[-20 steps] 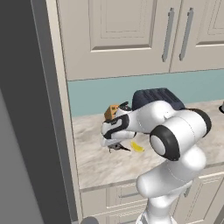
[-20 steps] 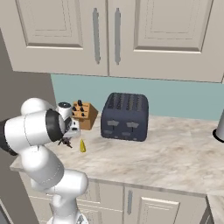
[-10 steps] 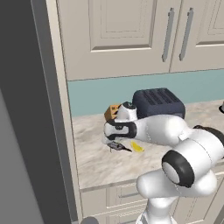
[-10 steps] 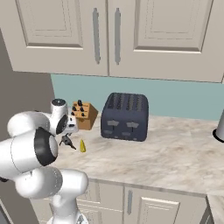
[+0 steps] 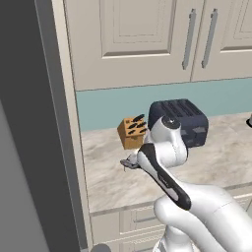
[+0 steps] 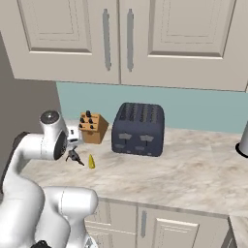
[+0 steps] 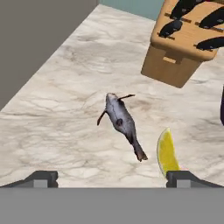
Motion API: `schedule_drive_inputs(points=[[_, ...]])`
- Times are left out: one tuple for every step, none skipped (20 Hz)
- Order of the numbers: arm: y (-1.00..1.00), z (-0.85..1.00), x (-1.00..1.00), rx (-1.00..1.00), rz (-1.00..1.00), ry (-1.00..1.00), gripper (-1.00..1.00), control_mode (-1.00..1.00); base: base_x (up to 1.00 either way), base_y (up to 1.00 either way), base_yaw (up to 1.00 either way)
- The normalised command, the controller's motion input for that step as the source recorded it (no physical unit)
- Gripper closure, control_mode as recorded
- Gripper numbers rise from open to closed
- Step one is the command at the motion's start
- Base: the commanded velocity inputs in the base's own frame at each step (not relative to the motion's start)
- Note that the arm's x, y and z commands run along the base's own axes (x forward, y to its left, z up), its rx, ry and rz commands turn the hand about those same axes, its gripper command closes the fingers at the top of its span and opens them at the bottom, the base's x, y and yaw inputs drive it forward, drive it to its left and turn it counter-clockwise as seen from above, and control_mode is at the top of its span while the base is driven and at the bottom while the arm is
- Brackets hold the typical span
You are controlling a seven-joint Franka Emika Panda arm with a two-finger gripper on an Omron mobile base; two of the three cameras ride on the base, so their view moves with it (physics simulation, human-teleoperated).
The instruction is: Open the fridge, remove the banana, lemon wedge, and fish, and place them on any counter.
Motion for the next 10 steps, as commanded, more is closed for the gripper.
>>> schedule_drive_inputs(points=[[-0.26, 1.0, -0.66, 0.0, 0.0, -0.14, -1.0, -1.0, 0.0, 0.0, 0.0], [-0.21, 1.0, -0.61, 0.0, 0.0, -0.14, -1.0, -1.0, 0.0, 0.0, 0.0], [-0.21, 1.0, -0.62, 0.0, -0.01, -0.12, -1.0, -1.0, 0.0, 0.0, 0.0], [-0.23, 1.0, -0.62, 0.0, -0.01, -0.11, -1.0, -1.0, 0.0, 0.0, 0.0], [-0.24, 1.0, -0.59, 0.0, -0.03, -0.09, -1.0, -1.0, 0.0, 0.0, 0.0], [-0.24, 1.0, -0.56, 0.03, -0.06, -0.02, -1.0, -1.0, 0.0, 0.0, 0.0], [-0.24, 1.0, -0.55, 0.03, -0.07, 0.0, -1.0, -1.0, 0.0, 0.0, 0.0], [-0.19, 1.0, -0.55, 0.03, -0.09, 0.0, -1.0, -1.0, 0.0, 0.0, 0.0], [-0.21, 1.0, -0.62, 0.03, -0.11, 0.0, -1.0, -1.0, 0.0, 0.0, 0.0], [-0.21, 1.0, -0.66, 0.02, -0.14, 0.0, -1.0, -1.0, 0.0, 0.0, 0.0]])
